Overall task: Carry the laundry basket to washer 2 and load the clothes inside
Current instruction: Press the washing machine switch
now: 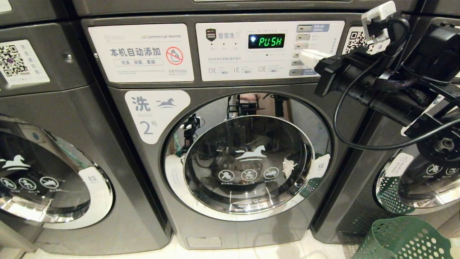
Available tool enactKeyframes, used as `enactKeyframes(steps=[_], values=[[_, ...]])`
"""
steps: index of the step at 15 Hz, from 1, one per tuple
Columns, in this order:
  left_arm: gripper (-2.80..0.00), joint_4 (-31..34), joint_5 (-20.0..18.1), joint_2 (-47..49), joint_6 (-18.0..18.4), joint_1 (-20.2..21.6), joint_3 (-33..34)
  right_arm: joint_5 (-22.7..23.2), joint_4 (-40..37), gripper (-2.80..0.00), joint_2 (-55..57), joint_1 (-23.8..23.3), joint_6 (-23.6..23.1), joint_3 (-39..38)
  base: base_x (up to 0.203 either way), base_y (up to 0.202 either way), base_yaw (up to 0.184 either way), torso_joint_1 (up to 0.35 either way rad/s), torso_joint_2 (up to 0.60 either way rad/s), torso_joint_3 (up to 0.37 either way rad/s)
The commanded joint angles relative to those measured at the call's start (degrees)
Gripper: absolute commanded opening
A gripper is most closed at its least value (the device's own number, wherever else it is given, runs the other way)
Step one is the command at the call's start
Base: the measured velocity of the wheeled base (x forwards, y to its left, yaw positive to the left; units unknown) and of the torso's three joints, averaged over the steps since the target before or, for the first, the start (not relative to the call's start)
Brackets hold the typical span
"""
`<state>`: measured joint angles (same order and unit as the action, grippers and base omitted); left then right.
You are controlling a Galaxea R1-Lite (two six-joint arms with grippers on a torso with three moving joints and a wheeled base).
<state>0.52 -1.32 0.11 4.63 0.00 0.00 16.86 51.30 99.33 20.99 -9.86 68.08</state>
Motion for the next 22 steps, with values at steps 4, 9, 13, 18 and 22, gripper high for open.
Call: enactKeyframes(steps=[4, 9, 13, 18, 22], values=[[-2.8, 0.01, 0.0, -0.02, 0.03, 0.0, 0.09, 0.02, 0.29, -2.8, 0.76, 0.01, -0.33, 1.37, 0.0, 0.0, 0.0, 0.0, 0.0, 0.0], [-2.8, 0.01, 0.0, -0.02, 0.03, 0.0, 0.09, -1.12, 0.21, -2.8, 1.92, 0.01, -0.51, 3.37, 0.0, 0.0, 0.0, 0.0, 0.0, 0.0], [-2.8, 0.01, 0.0, -0.02, 0.03, 0.0, 0.09, -1.21, 0.21, -2.8, 2.65, 0.01, -0.48, 3.29, 0.0, 0.0, 0.0, 0.0, 0.0, 0.0], [-2.8, 0.01, 0.0, -0.02, 0.03, 0.0, 0.09, -1.0, 0.12, -2.8, 0.02, 0.1, -0.29, 0.55, 0.0, 0.0, 0.0, 0.0, 0.0, 0.0], [-2.8, 0.01, 0.0, -0.02, 0.03, 0.0, 0.09, -0.69, 0.25, -2.8, -3.8, 0.1, -0.21, -5.81, 0.0, 0.0, 0.0, 0.0, 0.0, 0.0]])
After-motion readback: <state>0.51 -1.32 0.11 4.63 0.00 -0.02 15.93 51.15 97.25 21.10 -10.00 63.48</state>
